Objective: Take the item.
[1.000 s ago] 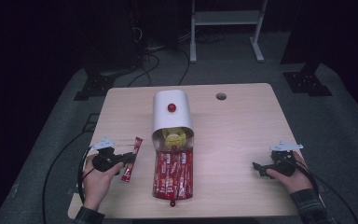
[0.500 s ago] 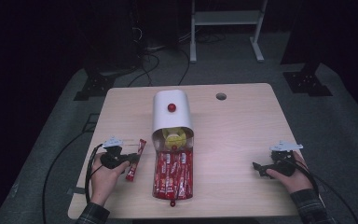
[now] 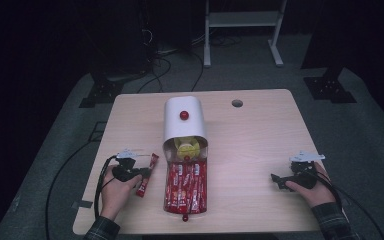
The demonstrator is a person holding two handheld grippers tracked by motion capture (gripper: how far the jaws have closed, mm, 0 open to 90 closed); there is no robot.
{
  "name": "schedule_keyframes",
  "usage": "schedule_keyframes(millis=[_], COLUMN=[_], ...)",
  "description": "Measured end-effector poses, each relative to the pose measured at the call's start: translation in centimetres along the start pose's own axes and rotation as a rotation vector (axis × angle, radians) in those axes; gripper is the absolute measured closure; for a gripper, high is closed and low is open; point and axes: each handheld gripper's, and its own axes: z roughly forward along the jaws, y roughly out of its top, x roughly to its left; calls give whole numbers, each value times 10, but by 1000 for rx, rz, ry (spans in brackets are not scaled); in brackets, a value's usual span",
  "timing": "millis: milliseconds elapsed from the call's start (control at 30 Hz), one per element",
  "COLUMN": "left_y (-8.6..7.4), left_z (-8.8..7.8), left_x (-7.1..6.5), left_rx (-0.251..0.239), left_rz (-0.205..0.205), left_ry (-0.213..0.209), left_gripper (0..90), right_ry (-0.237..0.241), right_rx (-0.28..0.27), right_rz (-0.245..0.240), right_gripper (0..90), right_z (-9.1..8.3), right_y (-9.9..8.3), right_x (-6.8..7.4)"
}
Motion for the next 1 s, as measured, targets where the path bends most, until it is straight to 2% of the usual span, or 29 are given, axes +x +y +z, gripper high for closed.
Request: schedule_keyframes(millis=[233, 400, 600, 700, 833, 1000], left_y=[-2, -2, -1, 0, 0, -1], left_z=[3, 4, -1, -5, -11, -17], left_x=[2, 2, 3, 3, 5, 12], left_rx=[14, 17, -13, -31, -65, -82], left_rz=[-8, -7, -20, -9, -8, 19], left_ry=[0, 6, 5, 14, 39, 102], left_gripper=[815, 752, 653, 622, 536, 421], right_ry=[0, 0, 0, 0, 0, 0], right_rx=[0, 0, 0, 0, 0, 0], right_rz=[0, 0, 0, 0, 0, 0], right_gripper=[0, 0, 0, 0, 0, 0], right_z=[0, 0, 0, 0, 0, 0], right_y=[0, 0, 0, 0, 0, 0], right_x=[0, 0, 0, 0, 0, 0])
